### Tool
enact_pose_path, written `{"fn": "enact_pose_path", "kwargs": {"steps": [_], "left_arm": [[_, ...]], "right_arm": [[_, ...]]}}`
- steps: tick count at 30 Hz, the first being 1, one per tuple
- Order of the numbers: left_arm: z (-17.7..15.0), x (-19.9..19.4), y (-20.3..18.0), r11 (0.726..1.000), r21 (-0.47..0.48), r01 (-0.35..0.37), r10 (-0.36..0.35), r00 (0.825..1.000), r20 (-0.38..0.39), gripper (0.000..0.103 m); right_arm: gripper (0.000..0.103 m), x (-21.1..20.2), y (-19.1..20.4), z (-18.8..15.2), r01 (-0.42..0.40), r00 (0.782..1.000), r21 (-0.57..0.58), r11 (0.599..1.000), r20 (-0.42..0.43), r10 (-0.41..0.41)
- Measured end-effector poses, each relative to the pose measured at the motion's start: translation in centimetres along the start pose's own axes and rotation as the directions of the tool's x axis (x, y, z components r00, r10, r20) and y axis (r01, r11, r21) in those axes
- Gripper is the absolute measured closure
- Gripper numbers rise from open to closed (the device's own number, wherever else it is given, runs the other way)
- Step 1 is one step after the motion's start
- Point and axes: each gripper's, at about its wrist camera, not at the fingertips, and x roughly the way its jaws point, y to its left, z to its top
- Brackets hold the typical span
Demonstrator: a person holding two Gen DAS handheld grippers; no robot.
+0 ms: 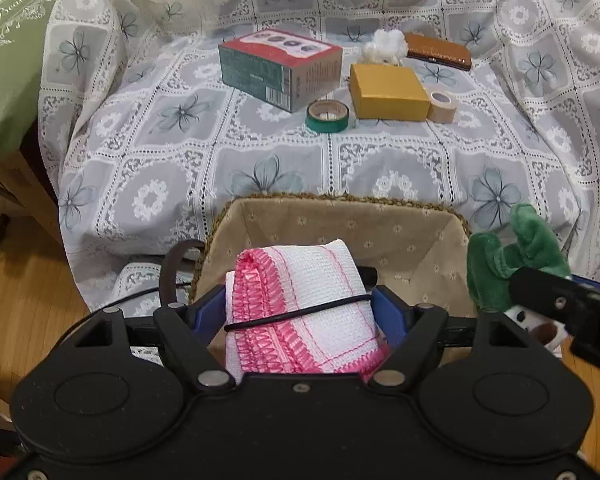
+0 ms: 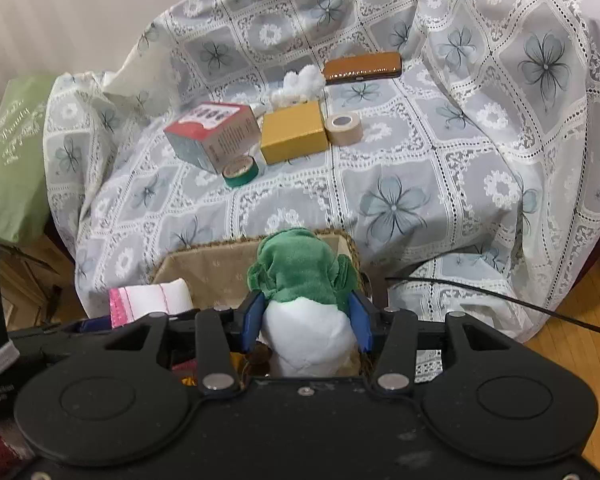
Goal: Organize soft objects
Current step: 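Carry the towel and plush back over the basket with both tools, then lower the towel and plush into the basket and open both tools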
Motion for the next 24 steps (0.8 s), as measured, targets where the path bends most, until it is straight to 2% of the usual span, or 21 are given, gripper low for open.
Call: {"fn": "enact_pose_path", "kwargs": {"steps": [5,11,13,16,24], "left_arm": [[-0.47,0.29,-0.06,1.0,0.004,-0.022,0.022,1.0,0.004,0.03],[-0.72,0.82,0.1,1.0,-0.009,-0.009,0.009,1.0,-0.014,0.03],[-0.77,0.79,0.02,1.0,-0.004,-0.005,0.005,1.0,-0.013,0.027],[-0.8,0.61,-0.13,1.0,0.003,-0.008,0.008,1.0,-0.004,0.018],[-0.79,0.24,-0.13,1.0,0.01,-0.027,0.026,1.0,0.014,0.017]], "right_arm": [[0.057,0.45,0.0,-0.04,0.0,1.0,0.005,1.0,-0.012,0.0],[0.057,0.63,0.16,-0.07,0.002,1.0,-0.001,1.0,-0.015,-0.002],[0.057,0.69,0.21,-0.08,0.001,1.0,-0.003,1.0,-0.016,-0.001],[0.056,0.67,0.28,-0.09,0.0,1.0,-0.007,1.0,-0.016,0.0],[0.054,0.48,0.32,-0.1,0.0,1.0,-0.017,1.0,-0.007,-0.001]]}}
